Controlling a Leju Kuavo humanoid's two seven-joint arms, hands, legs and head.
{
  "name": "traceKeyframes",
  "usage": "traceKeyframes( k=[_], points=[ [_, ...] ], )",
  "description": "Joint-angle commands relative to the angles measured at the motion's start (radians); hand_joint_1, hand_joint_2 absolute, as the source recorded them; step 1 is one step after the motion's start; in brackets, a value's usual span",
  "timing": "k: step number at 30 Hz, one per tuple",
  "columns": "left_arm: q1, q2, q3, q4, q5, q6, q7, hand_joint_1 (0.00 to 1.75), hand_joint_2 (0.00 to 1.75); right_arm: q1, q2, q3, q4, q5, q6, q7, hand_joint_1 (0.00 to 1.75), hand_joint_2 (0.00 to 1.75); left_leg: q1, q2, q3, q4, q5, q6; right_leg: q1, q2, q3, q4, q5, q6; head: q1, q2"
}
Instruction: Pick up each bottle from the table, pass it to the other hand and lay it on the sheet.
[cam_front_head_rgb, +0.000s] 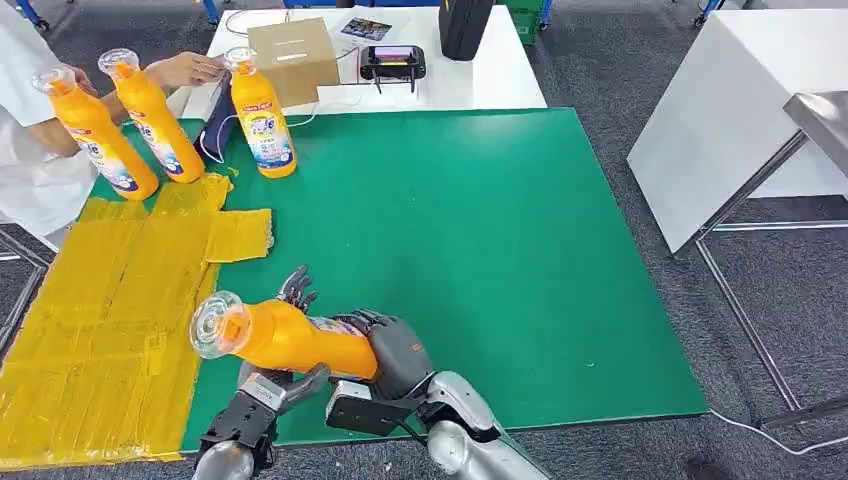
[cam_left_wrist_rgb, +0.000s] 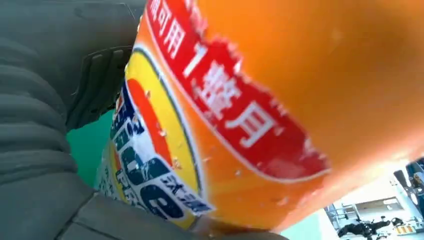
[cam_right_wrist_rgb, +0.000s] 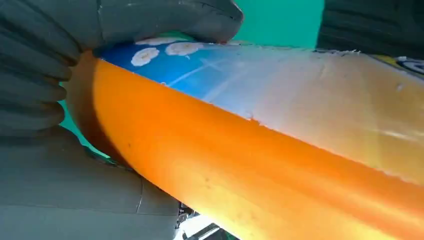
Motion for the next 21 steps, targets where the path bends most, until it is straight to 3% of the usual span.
traceKeyframes(
  k=[1,5,6,21],
  points=[
    [-0.062,-0.035,-0.002,0.025,0.006,-0.005,-0.002,0.0,1.75,0.001,-0.016,0.058,0.101,0.011,0.023,-0.002,1.75,1.75,0.002,-0.007,0.003,0.0,-0.001,-0.001,0.001,0.002,0.005,-0.001,-0.002,-0.002,0.0,0.0],
    [-0.061,-0.034,-0.008,0.032,0.001,-0.004,-0.007,0.0,1.75,0.002,-0.015,0.057,0.103,0.01,0.025,-0.002,1.75,1.75,0.001,-0.005,0.002,-0.001,0.0,-0.001,0.0,0.001,0.003,-0.001,-0.001,-0.002,0.0,0.0],
    [-0.062,-0.03,-0.015,0.035,-0.009,-0.006,-0.011,1.75,1.75,0.002,-0.015,0.056,0.103,0.009,0.026,-0.002,1.75,1.75,0.002,-0.007,0.004,-0.001,0.0,-0.001,0.001,0.002,0.005,-0.001,-0.002,-0.002,0.0,0.0],
    [-0.003,-0.05,-0.067,-0.004,-0.065,-0.004,0.006,1.75,1.75,0.084,-0.058,0.034,0.023,0.036,0.017,0.001,1.75,1.75,0.001,-0.009,0.004,0.0,-0.001,-0.001,0.0,0.001,0.006,-0.001,-0.002,-0.002,0.0,0.0]
  ],
)
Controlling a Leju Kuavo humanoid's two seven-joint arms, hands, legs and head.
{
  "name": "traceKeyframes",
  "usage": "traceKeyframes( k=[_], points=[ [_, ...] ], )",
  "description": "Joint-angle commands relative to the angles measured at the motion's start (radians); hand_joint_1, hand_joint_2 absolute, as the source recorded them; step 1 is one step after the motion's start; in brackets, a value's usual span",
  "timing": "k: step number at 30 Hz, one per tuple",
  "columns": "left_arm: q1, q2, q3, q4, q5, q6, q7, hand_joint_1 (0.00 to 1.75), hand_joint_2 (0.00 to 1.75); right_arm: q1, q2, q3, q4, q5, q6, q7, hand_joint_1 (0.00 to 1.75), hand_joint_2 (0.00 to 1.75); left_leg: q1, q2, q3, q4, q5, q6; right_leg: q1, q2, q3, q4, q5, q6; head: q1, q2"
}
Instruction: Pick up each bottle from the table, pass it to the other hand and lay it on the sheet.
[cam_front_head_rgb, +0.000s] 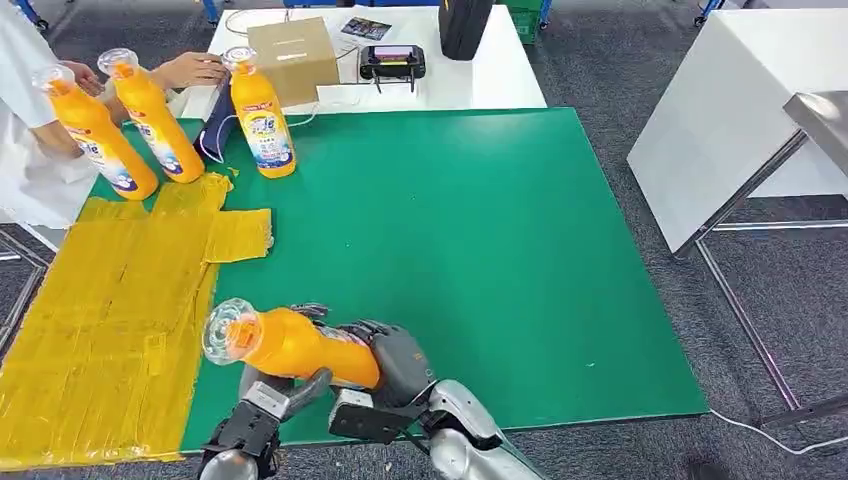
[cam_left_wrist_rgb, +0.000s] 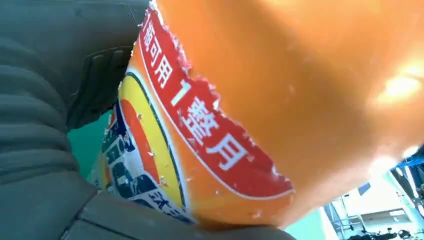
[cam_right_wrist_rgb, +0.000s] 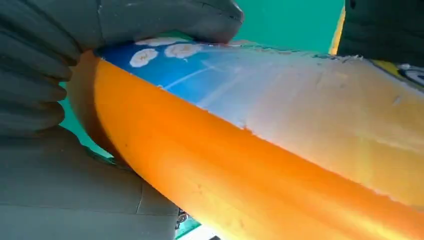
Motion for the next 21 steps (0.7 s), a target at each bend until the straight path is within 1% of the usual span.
traceKeyframes(
  k=[1,2,4,7,8,9,10,12,13,14,16,18,20,21],
  points=[
    [-0.034,-0.031,-0.069,-0.004,-0.031,-0.002,0.013,1.75,1.75,0.06,-0.051,0.021,0.008,0.034,0.014,0.002,1.75,1.75,0.002,-0.009,0.005,0.0,-0.001,-0.001,0.001,0.001,0.007,-0.001,-0.003,-0.002,0.0,0.0],
    [-0.034,-0.03,-0.069,-0.008,-0.035,-0.001,0.013,1.75,1.75,0.063,-0.051,0.008,0.002,0.031,0.015,0.004,1.75,1.75,0.001,-0.007,0.002,0.0,0.0,-0.001,0.0,0.0,0.004,-0.001,-0.001,-0.001,0.0,0.0],
    [-0.028,-0.025,-0.066,-0.026,-0.05,0.008,0.014,1.75,1.75,0.093,-0.055,-0.05,-0.039,0.014,0.008,0.006,1.75,1.75,0.002,-0.009,0.003,0.001,-0.001,-0.001,0.001,0.001,0.006,0.0,-0.003,-0.002,0.0,0.0],
    [-0.025,-0.016,-0.052,-0.044,-0.062,0.019,0.019,1.75,1.75,0.13,-0.065,-0.111,-0.101,-0.009,-0.012,0.0,1.75,1.75,0.001,-0.009,0.002,0.0,-0.001,-0.001,0.0,0.0,0.004,0.0,-0.002,-0.002,0.0,0.0],
    [-0.022,-0.012,-0.044,-0.054,-0.088,0.033,0.023,1.75,1.75,0.159,-0.064,-0.154,-0.148,-0.029,-0.032,-0.02,1.4,1.75,0.001,-0.007,0.001,0.0,0.0,-0.001,0.0,0.0,0.002,-0.001,-0.001,-0.001,0.0,0.0],
    [-0.02,-0.007,-0.037,-0.061,-0.116,0.052,0.027,1.75,1.75,0.181,-0.062,-0.189,-0.19,-0.062,-0.039,-0.048,0.07,1.75,0.001,-0.008,0.002,0.0,-0.001,-0.001,0.0,0.0,0.004,0.0,-0.002,-0.002,0.0,0.0],
    [-0.023,0.0,-0.029,-0.067,-0.16,0.081,0.034,1.75,1.75,0.207,-0.062,-0.226,-0.25,-0.104,-0.038,-0.078,0.0,1.75,0.001,-0.006,0.001,0.0,0.0,-0.001,0.0,0.0,0.003,0.0,-0.001,-0.001,0.0,0.0],
    [-0.027,0.01,-0.013,-0.081,-0.181,0.091,0.045,1.75,1.75,0.243,-0.067,-0.272,-0.345,-0.142,-0.027,-0.097,0.0,1.75,0.001,-0.008,0.002,0.0,-0.001,-0.001,0.0,0.001,0.004,0.0,-0.002,-0.002,0.0,0.0],
    [-0.028,0.012,-0.01,-0.083,-0.181,0.088,0.048,1.75,1.75,0.247,-0.07,-0.275,-0.361,-0.141,-0.017,-0.092,0.0,1.75,0.001,-0.008,-0.001,0.001,0.0,-0.001,0.0,-0.001,0.001,0.001,-0.002,-0.002,0.0,0.0],
    [-0.028,0.012,-0.01,-0.083,-0.181,0.088,0.048,1.75,1.75,0.247,-0.07,-0.275,-0.361,-0.141,-0.017,-0.092,0.0,1.75,0.001,-0.01,0.001,0.001,-0.001,-0.001,0.0,0.0,0.004,0.001,-0.003,-0.002,0.0,0.0],
    [-0.028,0.012,-0.01,-0.083,-0.181,0.088,0.048,1.75,1.75,0.247,-0.07,-0.275,-0.361,-0.141,-0.017,-0.092,0.0,1.75,0.0,-0.004,-0.001,0.0,0.0,-0.001,0.0,0.002,0.001,0.0,-0.001,-0.001,0.0,0.0],
    [-0.038,0.023,-0.003,-0.085,-0.244,0.118,0.066,1.75,1.75,0.279,-0.058,-0.32,-0.421,-0.215,-0.015,-0.138,0.0,1.75,0.001,-0.005,0.002,0.0,-0.002,-0.001,0.0,0.006,0.004,0.0,-0.002,-0.003,0.0,0.0],
    [-0.056,0.043,0.017,-0.097,-0.321,0.149,0.096,1.75,1.75,0.316,-0.072,-0.354,-0.522,-0.29,0.018,-0.156,0.0,1.75,0.001,-0.005,-0.001,0.0,0.0,-0.001,0.0,0.001,0.001,0.0,-0.001,-0.001,0.0,0.0],
    [-0.06,0.047,0.024,-0.101,-0.322,0.148,0.1,1.75,1.75,0.325,-0.078,-0.36,-0.547,-0.296,0.028,-0.151,0.0,1.75,0.001,-0.007,0.001,0.001,-0.001,-0.002,0.0,0.002,0.002,0.001,-0.002,-0.002,0.0,0.0]
  ],
)
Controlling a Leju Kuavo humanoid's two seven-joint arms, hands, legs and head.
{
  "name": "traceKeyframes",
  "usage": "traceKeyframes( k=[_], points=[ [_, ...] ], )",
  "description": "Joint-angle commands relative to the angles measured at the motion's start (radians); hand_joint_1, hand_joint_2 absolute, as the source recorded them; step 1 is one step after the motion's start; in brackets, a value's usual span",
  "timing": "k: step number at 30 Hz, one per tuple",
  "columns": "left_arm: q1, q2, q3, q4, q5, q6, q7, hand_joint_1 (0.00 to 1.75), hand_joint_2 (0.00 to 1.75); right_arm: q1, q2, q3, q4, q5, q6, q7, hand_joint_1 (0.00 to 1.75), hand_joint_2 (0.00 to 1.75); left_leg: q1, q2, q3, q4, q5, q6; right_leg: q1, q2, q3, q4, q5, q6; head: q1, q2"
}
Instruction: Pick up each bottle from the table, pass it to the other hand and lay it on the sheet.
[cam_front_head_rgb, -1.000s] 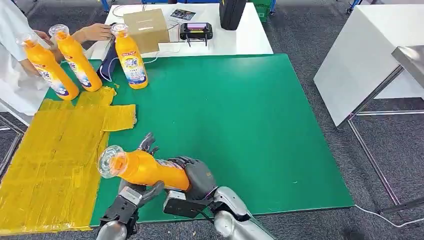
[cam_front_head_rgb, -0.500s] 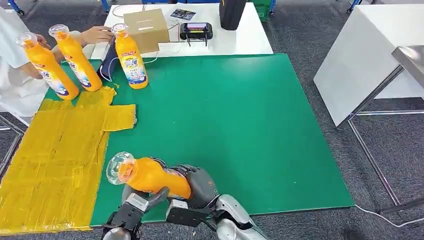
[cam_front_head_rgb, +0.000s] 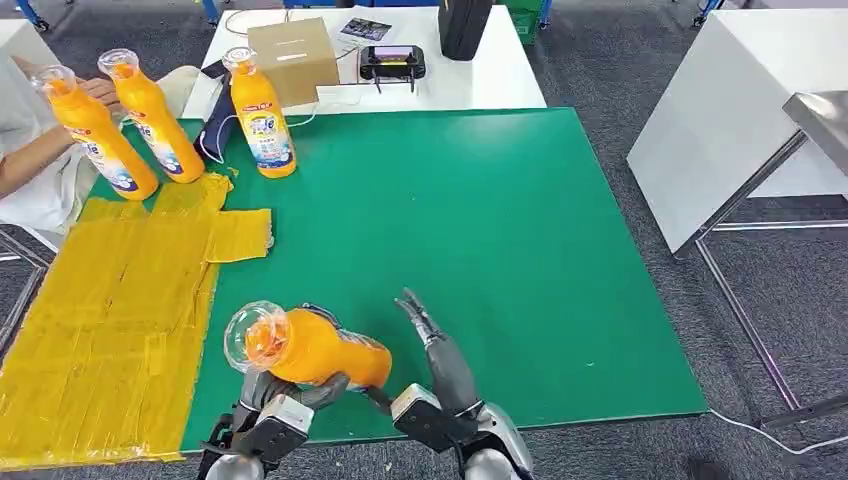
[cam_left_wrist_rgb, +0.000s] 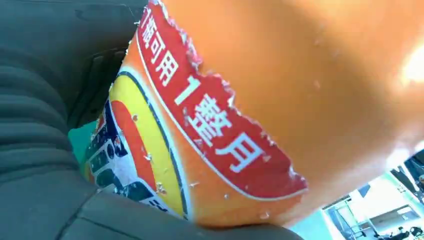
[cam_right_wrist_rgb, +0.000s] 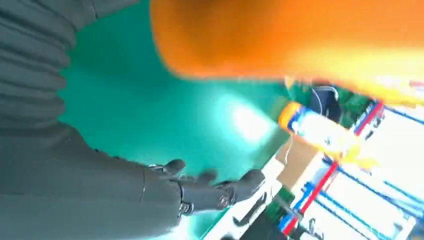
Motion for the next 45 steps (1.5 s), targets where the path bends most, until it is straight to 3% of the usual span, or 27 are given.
traceKeyframes(
  k=[1,5,7,9,11,14,15,18,20,23,25,30,37,45],
  points=[
    [-0.061,0.051,0.039,-0.016,-0.126,0.052,0.055,1.75,1.75,0.098,-0.038,-0.138,-0.256,-0.145,0.054,-0.052,0.0,1.75,0.001,-0.006,0.0,0.001,0.0,-0.001,0.0,0.001,0.001,0.001,-0.002,-0.002,0.0,0.0],
    [-0.063,0.053,0.042,-0.013,-0.162,0.067,0.066,1.75,1.75,0.104,-0.034,-0.144,-0.264,-0.16,0.065,-0.053,0.0,1.75,0.002,-0.005,0.004,0.001,-0.002,-0.002,0.001,0.006,0.004,0.001,-0.002,-0.003,0.0,0.0],
    [-0.1,0.065,0.08,0.028,-0.458,0.19,0.198,1.75,1.75,0.128,-0.041,-0.17,-0.324,-0.25,0.108,-0.082,0.0,1.75,0.002,-0.005,0.004,0.0,-0.002,-0.002,0.0,0.006,0.005,0.0,-0.002,-0.003,0.0,0.0],
    [-0.152,0.091,0.11,0.085,-0.582,0.179,0.279,1.75,1.75,0.153,-0.053,-0.187,-0.394,-0.259,0.11,-0.096,0.0,1.75,0.001,-0.006,0.002,0.0,-0.001,-0.001,0.0,0.002,0.003,0.001,-0.002,-0.002,0.0,0.0],
    [-0.23,0.111,0.144,0.184,-0.882,0.203,0.42,1.75,1.75,0.166,-0.061,-0.207,-0.463,-0.264,0.123,-0.114,0.0,1.75,0.001,-0.007,0.002,0.0,0.0,-0.001,0.0,0.001,0.002,0.001,-0.002,-0.002,0.0,0.0],
    [-0.288,0.112,0.139,0.254,-0.87,0.171,0.411,1.75,1.75,0.168,-0.064,-0.214,-0.505,-0.263,0.126,-0.118,0.0,1.75,0.001,-0.006,0.001,0.0,0.001,-0.001,0.0,0.0,0.002,0.0,-0.001,-0.002,0.0,0.0],
    [-0.333,0.134,0.122,0.314,-1.02,0.137,0.484,1.75,1.75,0.159,-0.067,-0.209,-0.516,-0.272,0.135,-0.139,0.0,1.75,0.001,-0.007,0.002,0.001,0.0,-0.002,0.0,0.002,0.003,0.001,-0.001,-0.003,0.0,0.0],
    [-0.49,0.204,0.023,0.533,-1.02,0.062,0.59,1.75,1.75,0.127,-0.072,-0.199,-0.535,-0.283,0.141,-0.148,0.0,1.75,0.001,-0.007,0.002,0.0,0.002,-0.002,0.0,0.001,0.003,0.001,-0.001,-0.002,0.0,0.0],
    [-0.577,0.229,-0.007,0.679,-1.02,0.041,0.618,1.75,1.75,0.112,-0.073,-0.198,-0.533,-0.285,0.136,-0.148,0.0,1.75,0.001,-0.008,0.003,0.0,0.002,-0.002,0.0,0.0,0.004,0.001,-0.001,-0.003,0.0,0.0],
    [-0.607,0.223,0.005,0.749,-1.02,0.081,0.602,1.75,1.75,0.11,-0.073,-0.198,-0.532,-0.287,0.131,-0.146,0.0,1.75,0.002,-0.006,0.004,0.0,0.002,-0.002,0.001,0.002,0.004,0.001,0.0,-0.003,0.001,0.0],
    [-0.666,0.256,-0.069,0.843,-1.02,0.013,0.675,1.75,1.75,0.097,-0.074,-0.195,-0.515,-0.301,0.133,-0.146,0.0,1.75,0.001,-0.003,0.003,0.0,0.003,-0.002,0.0,0.003,0.003,0.001,0.001,-0.002,0.0,0.0],
    [-0.792,0.285,-0.094,1.114,-1.02,0.0,0.692,1.75,1.75,0.065,-0.075,-0.181,-0.478,-0.31,0.129,-0.147,0.0,1.75,0.001,-0.002,0.003,0.0,0.003,-0.002,0.001,0.004,0.003,0.002,0.001,-0.002,0.0,0.0],
    [-0.867,0.309,-0.159,1.227,-1.02,-0.07,0.711,1.75,1.75,0.011,-0.078,-0.156,-0.431,-0.312,0.121,-0.143,0.0,1.75,0.003,-0.003,0.003,0.001,0.002,-0.003,0.001,0.007,0.003,0.003,0.0,-0.003,0.0,0.0],
    [-0.858,0.307,-0.13,1.247,-1.017,-0.099,0.71,1.75,1.75,0.013,-0.083,-0.156,-0.417,-0.31,0.11,-0.128,0.0,1.75,0.002,-0.001,0.003,0.0,0.002,-0.003,0.001,0.008,0.003,0.002,0.0,-0.003,0.0,0.0]
  ],
)
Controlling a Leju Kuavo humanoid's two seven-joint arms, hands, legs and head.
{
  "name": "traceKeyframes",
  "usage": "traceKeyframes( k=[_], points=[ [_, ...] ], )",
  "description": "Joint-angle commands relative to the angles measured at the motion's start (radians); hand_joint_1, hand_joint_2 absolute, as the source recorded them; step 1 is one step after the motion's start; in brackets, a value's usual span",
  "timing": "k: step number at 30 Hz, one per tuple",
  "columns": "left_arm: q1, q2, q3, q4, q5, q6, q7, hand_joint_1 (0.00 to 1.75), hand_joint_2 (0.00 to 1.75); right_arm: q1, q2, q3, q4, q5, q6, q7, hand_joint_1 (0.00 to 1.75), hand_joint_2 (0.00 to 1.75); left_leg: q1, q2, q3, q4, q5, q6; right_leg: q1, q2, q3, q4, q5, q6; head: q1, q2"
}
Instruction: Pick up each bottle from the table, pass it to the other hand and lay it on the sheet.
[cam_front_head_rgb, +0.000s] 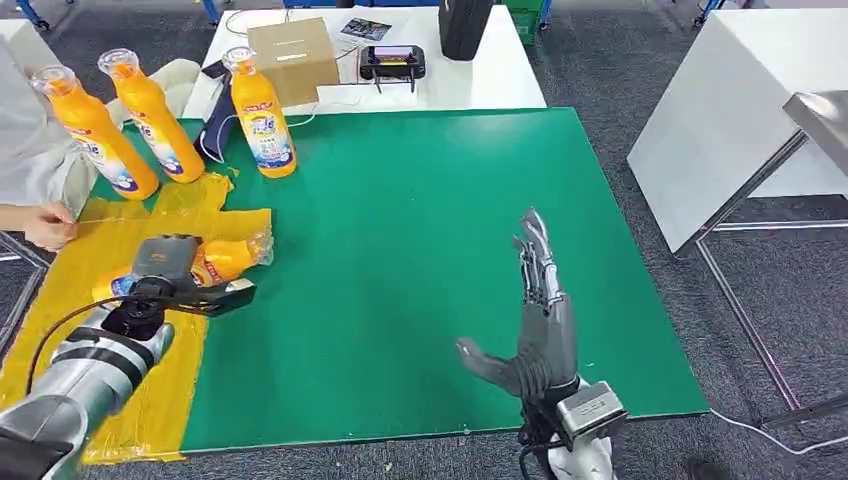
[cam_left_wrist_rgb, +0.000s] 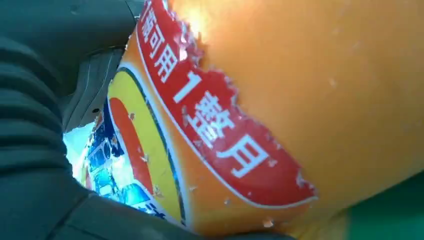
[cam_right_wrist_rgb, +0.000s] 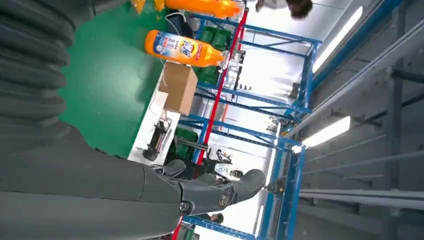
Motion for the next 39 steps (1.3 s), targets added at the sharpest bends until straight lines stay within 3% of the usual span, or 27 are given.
traceKeyframes(
  k=[1,2,3,4,6,8,9,17,19,24,30,39],
  points=[
    [-0.076,0.005,-0.034,0.16,0.014,-0.037,-0.02,1.75,1.75,-0.049,-0.022,0.017,0.088,-0.003,-0.016,0.019,0.0,1.75,0.002,-0.001,0.002,0.0,-0.001,-0.001,0.001,0.005,0.002,0.0,0.0,-0.002,0.0,0.0],
    [-0.062,0.005,-0.018,0.151,0.028,-0.028,-0.057,1.75,1.75,-0.052,-0.027,0.018,0.098,-0.001,-0.017,0.032,0.0,1.75,0.002,-0.003,0.003,0.0,-0.001,-0.001,0.001,0.006,0.004,0.0,-0.001,-0.002,0.0,0.0],
    [-0.048,0.002,-0.004,0.147,0.035,-0.01,-0.07,0.98,1.75,-0.053,-0.03,0.017,0.105,0.004,-0.02,0.042,0.0,1.75,0.001,-0.001,0.002,0.0,0.0,-0.001,0.0,0.004,0.002,-0.001,0.0,-0.001,0.0,0.0],
    [-0.035,-0.009,0.042,0.144,0.077,-0.001,-0.124,0.0,1.75,-0.053,-0.032,0.016,0.111,0.005,-0.024,0.042,0.0,1.75,0.002,-0.001,0.004,0.0,-0.001,-0.001,0.001,0.007,0.003,-0.001,-0.001,-0.002,0.0,0.0],
    [-0.012,-0.024,0.08,0.128,0.118,0.025,-0.171,0.0,1.75,-0.052,-0.033,0.009,0.123,0.004,-0.028,0.053,0.0,1.75,0.001,-0.001,0.004,-0.001,-0.001,-0.001,0.0,0.006,0.004,-0.001,0.0,-0.002,0.0,0.0],
    [0.01,-0.028,0.073,0.102,0.098,0.086,-0.144,0.0,1.75,-0.052,-0.032,0.009,0.125,-0.003,-0.022,0.068,0.0,1.75,0.001,-0.002,0.004,-0.001,-0.001,-0.001,0.0,0.005,0.004,-0.002,0.0,-0.002,0.0,0.0],
    [0.019,-0.031,0.083,0.095,0.098,0.117,-0.136,0.0,1.75,-0.053,-0.033,0.015,0.127,-0.003,-0.016,0.08,0.0,0.0,0.001,-0.003,0.005,-0.001,-0.001,-0.001,0.0,0.006,0.005,-0.001,-0.001,-0.002,0.0,0.0],
    [0.055,-0.023,0.138,0.047,0.106,0.26,-0.13,0.0,1.75,-0.058,-0.028,0.038,0.134,0.014,-0.028,0.097,0.0,0.0,0.002,-0.003,0.004,-0.001,-0.001,-0.002,0.0,0.007,0.004,-0.001,-0.001,-0.003,0.0,0.0],
    [0.085,-0.012,0.158,0.0,0.077,0.375,-0.107,0.0,1.75,-0.054,-0.028,0.049,0.134,0.012,-0.03,0.1,0.0,0.0,0.001,-0.002,0.002,-0.001,-0.001,-0.001,0.0,0.005,0.002,-0.001,0.0,-0.002,0.0,0.0],
    [0.085,-0.012,0.158,0.0,0.077,0.375,-0.107,0.0,1.75,-0.054,-0.028,0.049,0.134,0.012,-0.03,0.1,0.0,0.0,0.002,-0.003,0.004,0.001,-0.002,-0.001,0.001,0.007,0.004,0.0,-0.002,-0.003,0.0,0.0],
    [0.175,-0.004,0.251,-0.307,-0.001,0.412,-0.076,0.0,1.75,-0.045,-0.045,0.051,0.136,0.012,-0.053,0.1,0.0,0.0,0.001,-0.003,0.001,0.0,-0.001,-0.001,0.0,0.004,0.001,-0.001,0.0,-0.002,0.0,0.0],
    [0.153,-0.015,0.263,-0.301,0.0,0.412,-0.091,0.0,1.75,-0.04,-0.048,0.044,0.135,0.012,-0.061,0.099,0.0,0.0,0.001,-0.003,0.002,0.0,-0.001,-0.001,0.001,0.004,0.002,-0.001,0.0,-0.002,0.0,0.0]
  ],
)
